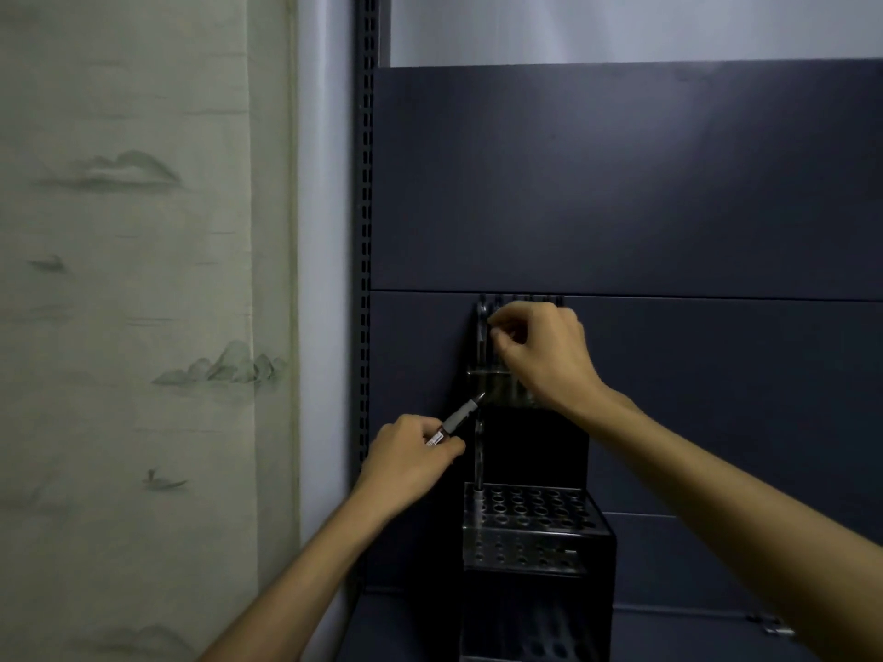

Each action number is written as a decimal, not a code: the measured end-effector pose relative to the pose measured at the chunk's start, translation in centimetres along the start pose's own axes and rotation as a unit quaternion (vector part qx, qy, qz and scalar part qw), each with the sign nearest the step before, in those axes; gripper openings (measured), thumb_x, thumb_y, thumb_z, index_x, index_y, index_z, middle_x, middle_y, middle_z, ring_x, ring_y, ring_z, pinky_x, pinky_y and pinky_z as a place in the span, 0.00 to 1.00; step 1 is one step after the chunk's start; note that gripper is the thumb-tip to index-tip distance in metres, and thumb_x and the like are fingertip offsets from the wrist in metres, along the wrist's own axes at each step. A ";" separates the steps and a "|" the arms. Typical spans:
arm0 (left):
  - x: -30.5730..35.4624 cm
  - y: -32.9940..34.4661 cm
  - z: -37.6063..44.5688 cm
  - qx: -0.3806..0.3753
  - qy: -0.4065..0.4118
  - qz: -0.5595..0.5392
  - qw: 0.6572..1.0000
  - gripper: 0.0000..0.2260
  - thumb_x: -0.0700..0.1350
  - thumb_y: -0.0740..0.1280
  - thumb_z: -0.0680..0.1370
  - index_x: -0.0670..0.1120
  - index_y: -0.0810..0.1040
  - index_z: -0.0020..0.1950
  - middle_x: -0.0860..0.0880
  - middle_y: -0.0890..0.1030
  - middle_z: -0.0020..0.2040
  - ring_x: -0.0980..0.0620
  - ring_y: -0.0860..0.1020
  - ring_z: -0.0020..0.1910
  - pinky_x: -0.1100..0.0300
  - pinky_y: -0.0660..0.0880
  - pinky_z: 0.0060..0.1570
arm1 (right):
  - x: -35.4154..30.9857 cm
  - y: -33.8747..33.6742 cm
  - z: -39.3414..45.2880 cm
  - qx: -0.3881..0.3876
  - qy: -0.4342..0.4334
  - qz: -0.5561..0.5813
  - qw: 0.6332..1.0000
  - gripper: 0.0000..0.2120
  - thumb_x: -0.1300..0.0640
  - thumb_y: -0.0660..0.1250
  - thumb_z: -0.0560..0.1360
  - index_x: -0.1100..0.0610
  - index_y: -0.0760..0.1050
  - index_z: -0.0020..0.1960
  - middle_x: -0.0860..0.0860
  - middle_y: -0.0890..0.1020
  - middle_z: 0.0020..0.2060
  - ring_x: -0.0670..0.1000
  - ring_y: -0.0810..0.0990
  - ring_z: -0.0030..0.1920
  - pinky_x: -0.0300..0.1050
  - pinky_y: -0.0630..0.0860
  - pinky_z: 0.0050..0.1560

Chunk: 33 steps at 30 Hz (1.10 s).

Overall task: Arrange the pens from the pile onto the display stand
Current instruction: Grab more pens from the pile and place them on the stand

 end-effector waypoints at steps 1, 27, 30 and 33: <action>0.1 -0.1 0.0 0.007 0.001 0.008 1.000 0.15 0.50 0.71 0.74 0.49 0.74 0.29 0.55 0.74 0.26 0.57 0.72 0.27 0.60 0.64 0.28 | -0.8 -0.7 -0.3 -0.003 -0.057 -0.002 0.998 0.09 0.59 0.69 0.77 0.53 0.85 0.54 0.46 0.87 0.45 0.42 0.81 0.43 0.28 0.68 0.43; 2.8 -0.1 0.0 0.020 0.020 0.071 0.997 0.17 0.55 0.70 0.75 0.52 0.73 0.29 0.56 0.73 0.24 0.54 0.74 0.29 0.59 0.65 0.30 | 0.1 -1.5 -5.7 -0.109 -0.391 -0.231 0.884 0.05 0.55 0.73 0.75 0.51 0.79 0.50 0.46 0.79 0.43 0.50 0.75 0.43 0.43 0.71 0.43; 2.7 -0.7 -0.1 0.027 0.024 0.074 0.997 0.14 0.53 0.71 0.74 0.51 0.75 0.31 0.55 0.76 0.27 0.54 0.77 0.31 0.58 0.70 0.32 | 0.8 -2.3 -4.9 -0.084 -0.370 -0.249 0.891 0.08 0.58 0.73 0.74 0.53 0.78 0.52 0.48 0.80 0.43 0.52 0.77 0.42 0.45 0.74 0.41; 2.4 -1.2 -0.2 0.045 0.022 0.064 0.997 0.15 0.51 0.71 0.74 0.50 0.72 0.30 0.54 0.76 0.29 0.54 0.77 0.32 0.59 0.70 0.33 | 1.4 -3.6 -3.0 -0.022 -0.262 -0.175 0.949 0.05 0.59 0.70 0.77 0.56 0.77 0.52 0.51 0.80 0.44 0.55 0.79 0.43 0.52 0.76 0.40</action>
Point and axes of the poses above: each hand's wrist, its own z-axis towards the middle knuckle, its own y-axis out of the palm, x = y × z, the point moved 2 cm from there along z, towards the middle knuckle
